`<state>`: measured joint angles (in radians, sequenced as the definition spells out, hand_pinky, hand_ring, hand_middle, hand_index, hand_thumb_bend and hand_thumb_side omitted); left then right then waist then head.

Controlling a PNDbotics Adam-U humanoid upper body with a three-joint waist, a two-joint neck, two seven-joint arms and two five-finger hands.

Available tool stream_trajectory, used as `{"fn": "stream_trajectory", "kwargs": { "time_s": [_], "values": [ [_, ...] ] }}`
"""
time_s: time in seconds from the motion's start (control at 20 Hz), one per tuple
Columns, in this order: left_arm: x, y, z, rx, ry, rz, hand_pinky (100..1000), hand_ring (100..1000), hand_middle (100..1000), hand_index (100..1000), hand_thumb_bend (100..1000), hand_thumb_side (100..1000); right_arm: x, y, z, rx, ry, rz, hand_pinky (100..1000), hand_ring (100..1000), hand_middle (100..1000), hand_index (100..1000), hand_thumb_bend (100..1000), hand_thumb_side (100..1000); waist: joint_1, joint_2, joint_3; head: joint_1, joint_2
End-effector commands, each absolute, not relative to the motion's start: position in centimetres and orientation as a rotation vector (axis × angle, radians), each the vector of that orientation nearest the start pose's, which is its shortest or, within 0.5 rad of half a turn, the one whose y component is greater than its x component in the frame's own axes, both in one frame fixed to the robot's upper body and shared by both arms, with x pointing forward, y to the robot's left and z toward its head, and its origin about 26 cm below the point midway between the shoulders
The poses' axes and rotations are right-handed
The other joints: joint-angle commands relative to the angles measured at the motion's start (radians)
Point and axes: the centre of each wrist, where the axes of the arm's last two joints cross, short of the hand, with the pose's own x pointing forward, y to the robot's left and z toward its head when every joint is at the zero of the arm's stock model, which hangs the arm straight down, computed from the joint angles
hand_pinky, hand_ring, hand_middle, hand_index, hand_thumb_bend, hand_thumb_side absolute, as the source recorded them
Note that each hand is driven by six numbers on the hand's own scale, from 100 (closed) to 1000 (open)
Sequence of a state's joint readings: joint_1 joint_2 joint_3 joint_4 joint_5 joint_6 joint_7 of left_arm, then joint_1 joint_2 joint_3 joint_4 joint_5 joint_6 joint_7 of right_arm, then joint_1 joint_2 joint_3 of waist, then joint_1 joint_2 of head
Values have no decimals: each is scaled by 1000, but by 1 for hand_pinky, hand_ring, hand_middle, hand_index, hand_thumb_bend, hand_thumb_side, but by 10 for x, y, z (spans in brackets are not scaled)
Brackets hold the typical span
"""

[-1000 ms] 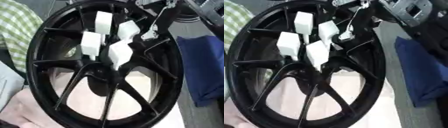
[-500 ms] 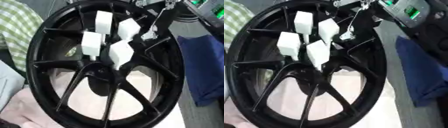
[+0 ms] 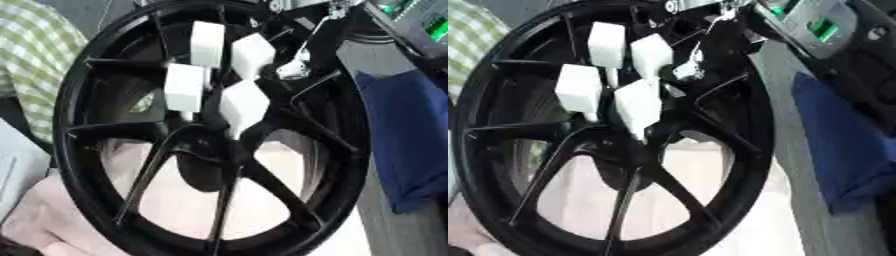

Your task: Pull the pin out of the wheel hub.

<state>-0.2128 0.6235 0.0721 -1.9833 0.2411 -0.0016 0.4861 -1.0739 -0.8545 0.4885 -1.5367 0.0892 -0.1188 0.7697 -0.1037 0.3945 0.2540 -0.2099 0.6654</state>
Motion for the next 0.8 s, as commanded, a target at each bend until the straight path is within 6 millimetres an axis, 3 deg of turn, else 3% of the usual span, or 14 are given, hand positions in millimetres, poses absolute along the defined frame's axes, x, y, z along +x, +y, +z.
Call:
{"fn": "stream_trajectory", "kwargs": {
  "time_s": [0.05, 0.5, 0.65, 0.8],
  "values": [
    [285, 330, 226, 505, -2277, 68, 687, 1000, 832, 788, 408, 775, 371, -238, 382, -407, -1718, 1925, 840, 751, 482, 462, 101, 408, 8, -23, -2, -2, -4],
    [284, 331, 227, 511, -2279, 58, 687, 1000, 833, 789, 409, 773, 354, -267, 418, -371, -1893, 1700, 832, 734, 465, 427, 100, 366, 15, -27, -15, -1, 4],
    [284, 332, 227, 522, -2282, 61, 688, 1000, 833, 789, 409, 771, 348, -294, 427, -398, -1952, 1570, 834, 735, 467, 431, 100, 360, 20, -27, -23, 9, 6],
    [283, 335, 227, 540, -2284, 66, 688, 1000, 833, 789, 411, 769, 345, -336, 428, -449, -1959, 1406, 836, 737, 471, 436, 100, 352, 24, -25, -41, 29, 2]
  ]
}}
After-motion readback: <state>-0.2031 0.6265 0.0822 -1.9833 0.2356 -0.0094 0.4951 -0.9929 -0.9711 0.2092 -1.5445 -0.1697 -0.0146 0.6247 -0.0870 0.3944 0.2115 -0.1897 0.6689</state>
